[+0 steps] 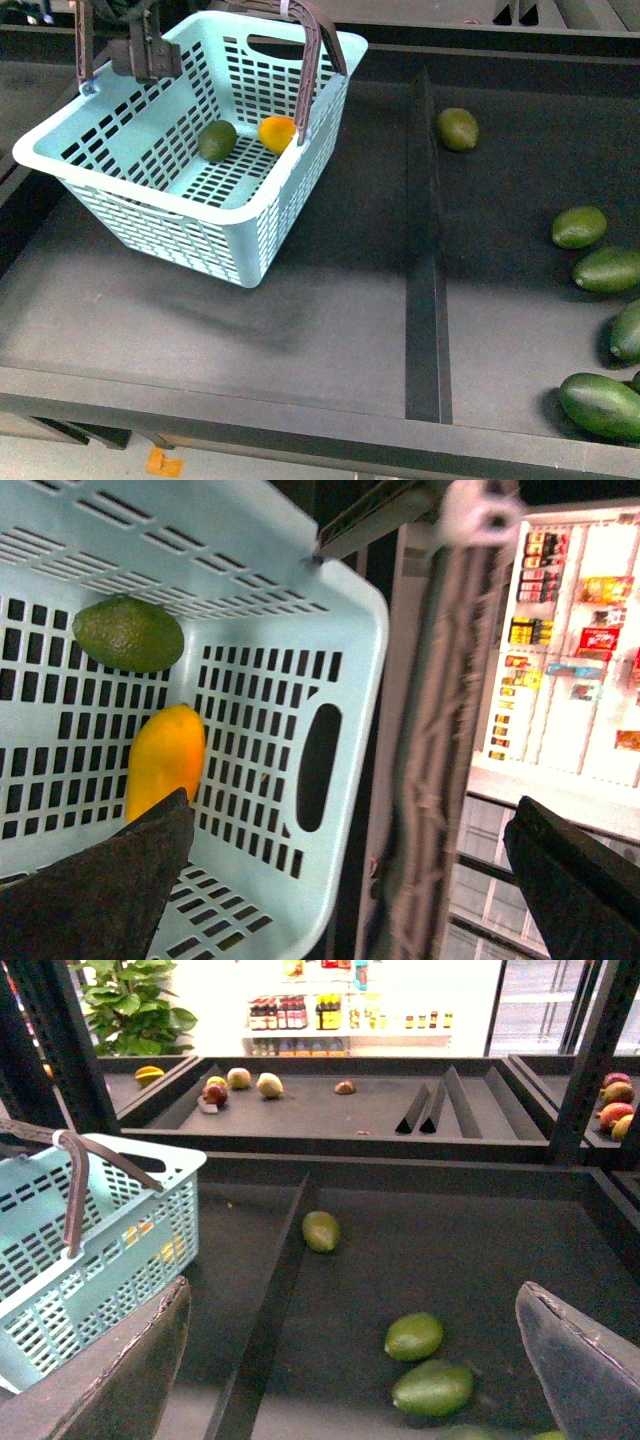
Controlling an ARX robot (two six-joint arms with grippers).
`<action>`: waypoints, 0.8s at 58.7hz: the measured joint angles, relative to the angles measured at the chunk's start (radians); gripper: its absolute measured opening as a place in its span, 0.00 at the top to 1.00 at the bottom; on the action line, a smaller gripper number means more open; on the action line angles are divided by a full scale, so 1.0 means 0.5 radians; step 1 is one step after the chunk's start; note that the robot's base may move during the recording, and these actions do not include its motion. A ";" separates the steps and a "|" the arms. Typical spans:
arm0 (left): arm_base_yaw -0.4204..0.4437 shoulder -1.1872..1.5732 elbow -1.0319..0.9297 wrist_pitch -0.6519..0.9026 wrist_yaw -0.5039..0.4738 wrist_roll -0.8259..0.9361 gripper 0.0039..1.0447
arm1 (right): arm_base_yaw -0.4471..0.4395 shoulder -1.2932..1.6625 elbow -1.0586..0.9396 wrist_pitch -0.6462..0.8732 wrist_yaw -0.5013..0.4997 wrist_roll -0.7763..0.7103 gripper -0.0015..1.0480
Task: Pick mango and avocado into basket
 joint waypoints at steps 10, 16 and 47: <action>0.056 -0.399 -0.361 -0.032 -0.066 -0.014 0.08 | 0.000 0.000 0.000 0.000 -0.001 0.000 0.08; 0.099 -0.557 -0.505 -0.096 -0.097 -0.015 0.08 | 0.000 0.000 0.000 0.000 -0.001 0.000 0.08; 0.280 -1.329 -2.203 1.897 0.432 3.162 0.99 | 0.000 -0.002 0.000 0.000 -0.001 0.000 0.08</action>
